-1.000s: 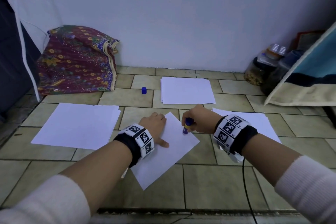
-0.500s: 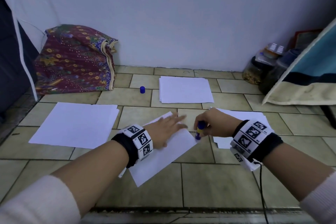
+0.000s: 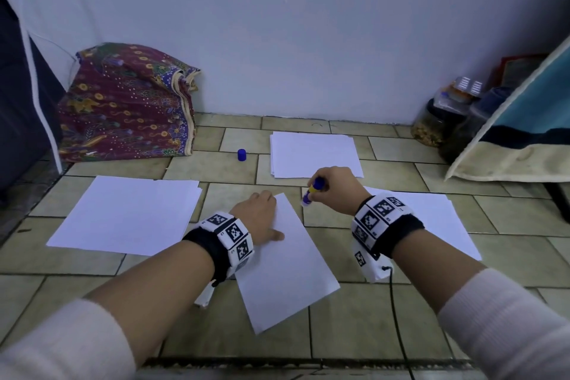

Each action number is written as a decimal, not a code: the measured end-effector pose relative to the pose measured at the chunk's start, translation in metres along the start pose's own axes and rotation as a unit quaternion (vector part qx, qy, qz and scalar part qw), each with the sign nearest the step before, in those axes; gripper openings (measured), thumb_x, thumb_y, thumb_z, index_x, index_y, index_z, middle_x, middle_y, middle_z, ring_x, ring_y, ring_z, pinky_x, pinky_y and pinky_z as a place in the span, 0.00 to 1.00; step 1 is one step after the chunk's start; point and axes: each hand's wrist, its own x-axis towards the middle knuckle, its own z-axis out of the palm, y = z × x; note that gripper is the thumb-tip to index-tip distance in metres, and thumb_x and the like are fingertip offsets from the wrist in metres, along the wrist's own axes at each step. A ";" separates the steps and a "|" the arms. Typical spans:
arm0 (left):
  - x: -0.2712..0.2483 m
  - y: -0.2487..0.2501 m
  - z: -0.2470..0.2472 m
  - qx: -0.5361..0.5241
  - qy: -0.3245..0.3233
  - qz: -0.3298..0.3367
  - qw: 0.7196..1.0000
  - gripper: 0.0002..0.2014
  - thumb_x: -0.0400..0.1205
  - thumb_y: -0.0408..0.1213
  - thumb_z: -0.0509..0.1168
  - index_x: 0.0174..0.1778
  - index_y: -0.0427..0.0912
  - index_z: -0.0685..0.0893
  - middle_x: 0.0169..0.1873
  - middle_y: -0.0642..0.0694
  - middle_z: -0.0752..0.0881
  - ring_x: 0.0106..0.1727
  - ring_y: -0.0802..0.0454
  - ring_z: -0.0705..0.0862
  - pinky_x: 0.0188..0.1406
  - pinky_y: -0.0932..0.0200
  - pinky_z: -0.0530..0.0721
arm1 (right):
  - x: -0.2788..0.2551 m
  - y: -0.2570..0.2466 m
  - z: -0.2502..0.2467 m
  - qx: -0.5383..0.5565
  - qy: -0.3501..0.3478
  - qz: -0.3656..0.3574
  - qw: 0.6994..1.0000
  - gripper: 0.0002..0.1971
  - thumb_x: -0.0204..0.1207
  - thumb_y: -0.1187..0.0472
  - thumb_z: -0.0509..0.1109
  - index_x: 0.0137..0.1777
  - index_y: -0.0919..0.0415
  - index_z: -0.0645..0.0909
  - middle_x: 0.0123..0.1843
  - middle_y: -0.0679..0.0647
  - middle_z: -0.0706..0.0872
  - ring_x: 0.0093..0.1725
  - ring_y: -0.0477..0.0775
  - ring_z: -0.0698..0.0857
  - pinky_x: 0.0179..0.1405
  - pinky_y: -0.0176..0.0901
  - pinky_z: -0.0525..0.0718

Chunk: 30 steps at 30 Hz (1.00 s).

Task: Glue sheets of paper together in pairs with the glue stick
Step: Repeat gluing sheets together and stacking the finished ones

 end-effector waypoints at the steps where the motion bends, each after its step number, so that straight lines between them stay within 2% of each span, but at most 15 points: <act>1: 0.000 -0.003 0.001 -0.005 -0.006 0.000 1.000 0.41 0.77 0.60 0.67 0.78 0.37 0.62 0.78 0.44 0.62 0.76 0.46 0.64 0.71 0.47 0.74 | 0.004 -0.004 0.004 0.002 0.000 -0.001 1.000 0.11 0.74 0.61 0.73 0.54 0.62 0.84 0.50 0.54 0.84 0.47 0.49 0.78 0.44 0.36 0.75; 4: 0.000 -0.009 0.003 0.016 -0.035 0.017 0.999 0.52 0.71 0.65 0.69 0.81 0.37 0.55 0.82 0.44 0.56 0.80 0.46 0.58 0.73 0.45 0.72 | 0.017 -0.018 0.012 -0.007 -0.012 -0.009 1.000 0.11 0.75 0.62 0.71 0.56 0.63 0.83 0.56 0.57 0.85 0.52 0.53 0.80 0.45 0.36 0.74; 8: 0.003 -0.010 0.008 0.024 -0.034 0.009 0.999 0.56 0.69 0.67 0.70 0.82 0.37 0.52 0.81 0.45 0.58 0.79 0.47 0.58 0.67 0.47 0.76 | 0.031 -0.038 0.021 -0.050 -0.039 -0.030 0.998 0.13 0.76 0.61 0.71 0.59 0.65 0.83 0.59 0.59 0.85 0.60 0.57 0.81 0.49 0.36 0.75; 13: 0.006 -0.012 0.007 0.005 -0.049 -0.005 0.999 0.58 0.72 0.64 0.69 0.84 0.35 0.43 0.85 0.46 0.48 0.85 0.47 0.41 0.77 0.44 0.64 | 0.043 -0.050 0.023 -0.081 -0.055 -0.037 0.995 0.13 0.76 0.62 0.71 0.59 0.65 0.82 0.58 0.59 0.85 0.59 0.57 0.81 0.47 0.37 0.75; 17: 0.006 -0.013 0.010 0.002 -0.066 -0.014 0.998 0.58 0.73 0.65 0.68 0.84 0.37 0.40 0.85 0.47 0.45 0.85 0.47 0.42 0.77 0.43 0.64 | 0.042 -0.055 0.018 -0.139 -0.081 -0.058 0.985 0.13 0.77 0.60 0.71 0.58 0.65 0.84 0.57 0.59 0.86 0.59 0.57 0.82 0.53 0.42 0.80; 21: 0.006 -0.012 0.009 0.008 -0.070 -0.011 0.997 0.57 0.74 0.65 0.67 0.84 0.37 0.41 0.85 0.46 0.43 0.85 0.46 0.42 0.77 0.43 0.63 | 0.032 -0.054 0.014 -0.164 -0.105 -0.075 0.978 0.14 0.77 0.59 0.71 0.59 0.66 0.84 0.57 0.60 0.87 0.59 0.58 0.82 0.56 0.44 0.81; 24: 0.005 -0.012 0.011 0.009 -0.064 -0.010 0.998 0.57 0.74 0.65 0.66 0.84 0.38 0.40 0.85 0.46 0.43 0.85 0.46 0.42 0.78 0.43 0.62 | 0.022 -0.052 0.009 -0.170 -0.125 -0.080 0.974 0.14 0.77 0.60 0.72 0.60 0.65 0.84 0.57 0.60 0.86 0.59 0.58 0.82 0.53 0.42 0.80; 28: 0.004 -0.013 0.014 0.014 -0.066 -0.010 0.998 0.56 0.75 0.67 0.65 0.84 0.38 0.39 0.85 0.45 0.41 0.85 0.46 0.42 0.79 0.43 0.59 | 0.006 -0.045 0.005 -0.156 -0.138 -0.081 0.975 0.14 0.76 0.59 0.72 0.60 0.61 0.83 0.58 0.56 0.84 0.59 0.55 0.80 0.40 0.37 0.74; 30: 0.005 -0.012 0.013 0.016 -0.065 -0.011 0.998 0.56 0.75 0.66 0.65 0.84 0.38 0.40 0.85 0.46 0.42 0.85 0.46 0.42 0.79 0.43 0.60 | -0.001 -0.042 0.005 -0.146 -0.142 -0.083 0.976 0.13 0.76 0.60 0.73 0.59 0.60 0.84 0.57 0.56 0.85 0.57 0.55 0.81 0.39 0.37 0.74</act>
